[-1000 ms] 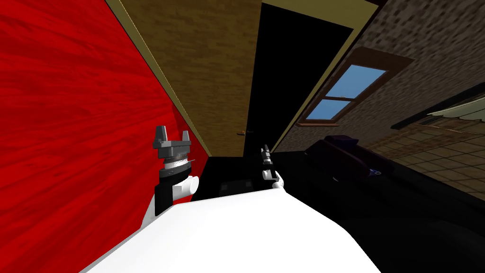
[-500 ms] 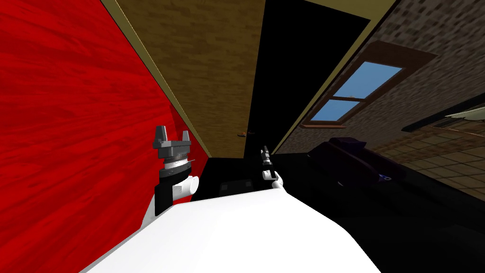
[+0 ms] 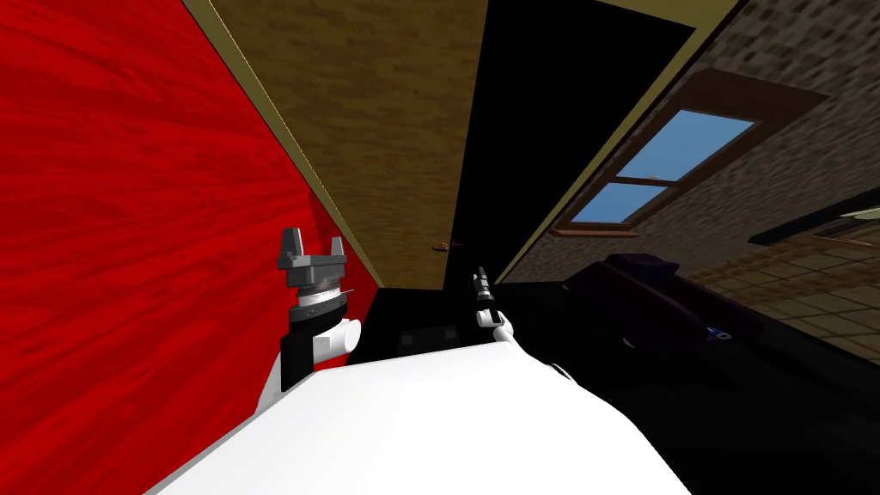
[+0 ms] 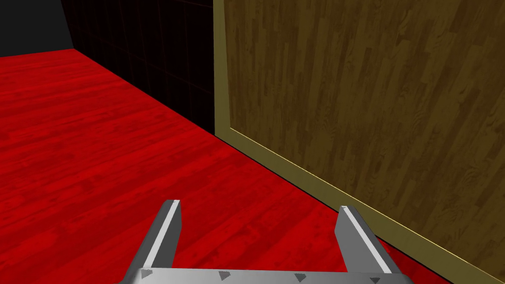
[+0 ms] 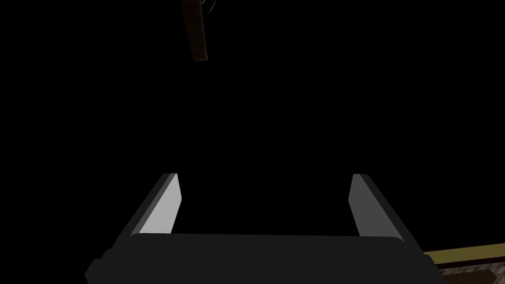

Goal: Pull the door open

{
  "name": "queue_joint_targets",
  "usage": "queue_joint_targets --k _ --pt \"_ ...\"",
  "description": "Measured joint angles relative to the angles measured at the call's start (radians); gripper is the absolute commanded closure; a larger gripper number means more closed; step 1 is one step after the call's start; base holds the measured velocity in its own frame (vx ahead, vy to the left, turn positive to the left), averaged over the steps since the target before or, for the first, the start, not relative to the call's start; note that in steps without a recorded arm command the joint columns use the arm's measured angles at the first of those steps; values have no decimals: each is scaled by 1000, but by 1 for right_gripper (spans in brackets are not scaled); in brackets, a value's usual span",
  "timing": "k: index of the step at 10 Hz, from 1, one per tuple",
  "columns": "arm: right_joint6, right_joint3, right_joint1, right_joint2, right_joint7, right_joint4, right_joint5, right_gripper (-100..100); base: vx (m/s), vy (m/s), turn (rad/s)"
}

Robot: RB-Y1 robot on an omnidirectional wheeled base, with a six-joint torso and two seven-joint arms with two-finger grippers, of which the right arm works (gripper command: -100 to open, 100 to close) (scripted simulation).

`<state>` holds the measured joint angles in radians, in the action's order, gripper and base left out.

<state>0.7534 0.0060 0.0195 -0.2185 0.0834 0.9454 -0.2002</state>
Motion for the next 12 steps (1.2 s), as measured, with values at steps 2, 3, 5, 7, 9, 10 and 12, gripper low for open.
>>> queue_joint_targets --k 2,3,5,7,9,10,12 --pt "10 3 -14 -6 3 -42 -5 -100 66 -5 15" --pt "17 5 -24 -6 3 -67 -7 -100 75 1 40" --pt "31 9 -48 -13 6 -124 -13 -100 89 -5 41" --pt "45 14 -66 -17 8 -174 -19 -100 92 -8 42" --pt "61 18 -94 -23 12 -235 -24 -100 97 6 39" --pt "72 21 -107 -27 16 -266 -27 -100 136 -8 63" --pt "81 26 -124 -31 18 -309 -33 -100 121 0 44"
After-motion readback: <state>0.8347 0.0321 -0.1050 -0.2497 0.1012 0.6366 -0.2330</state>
